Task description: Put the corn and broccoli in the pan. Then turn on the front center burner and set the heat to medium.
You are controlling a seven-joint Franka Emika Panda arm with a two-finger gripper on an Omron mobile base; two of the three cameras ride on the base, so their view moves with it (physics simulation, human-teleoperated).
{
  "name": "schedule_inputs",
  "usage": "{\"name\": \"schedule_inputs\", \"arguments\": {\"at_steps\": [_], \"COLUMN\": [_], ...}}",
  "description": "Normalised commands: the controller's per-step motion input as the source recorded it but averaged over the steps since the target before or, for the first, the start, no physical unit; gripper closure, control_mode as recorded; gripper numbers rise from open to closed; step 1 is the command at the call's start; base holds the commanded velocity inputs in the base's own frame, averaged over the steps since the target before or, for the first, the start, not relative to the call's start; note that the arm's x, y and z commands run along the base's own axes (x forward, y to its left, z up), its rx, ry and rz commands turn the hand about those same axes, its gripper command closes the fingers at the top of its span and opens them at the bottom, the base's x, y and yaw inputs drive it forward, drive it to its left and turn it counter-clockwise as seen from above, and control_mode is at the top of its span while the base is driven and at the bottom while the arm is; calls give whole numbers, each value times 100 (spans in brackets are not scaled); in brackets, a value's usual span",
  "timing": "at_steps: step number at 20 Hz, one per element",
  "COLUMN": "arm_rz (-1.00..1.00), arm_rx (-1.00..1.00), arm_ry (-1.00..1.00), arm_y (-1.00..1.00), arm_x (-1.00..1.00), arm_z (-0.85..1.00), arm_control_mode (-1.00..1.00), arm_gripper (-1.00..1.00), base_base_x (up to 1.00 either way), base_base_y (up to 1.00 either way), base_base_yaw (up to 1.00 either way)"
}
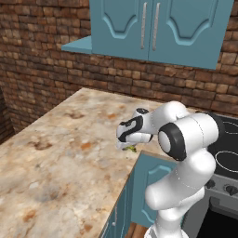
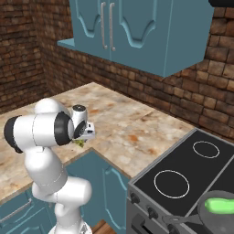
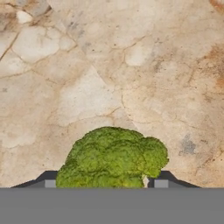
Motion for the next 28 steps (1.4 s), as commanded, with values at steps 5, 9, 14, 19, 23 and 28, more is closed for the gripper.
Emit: {"name": "schedule_inputs", "arguments": {"at_steps": [5, 9, 14, 19, 23, 28], "arm_rz": [1, 0, -4, -11, -24, -30], "arm_rx": [0, 0, 0, 0, 2, 4], "arm_ry": [0, -2, -1, 0, -4, -1], "arm_y": [0, -8, -41, -59, -85, -96], "arm_x": [0, -28, -59, -51, -31, -28], "arm_z": [-1, 30, 76, 56, 29, 14], "arm_control_mode": [-100, -100, -100, -100, -100, -100], "arm_gripper": [100, 100, 100, 100, 100, 100], "base_base_x": [0, 0, 0, 0, 0, 0], "base_base_y": [0, 0, 0, 0, 0, 0], "base_base_yaw": [0, 0, 0, 0, 0, 0]}}
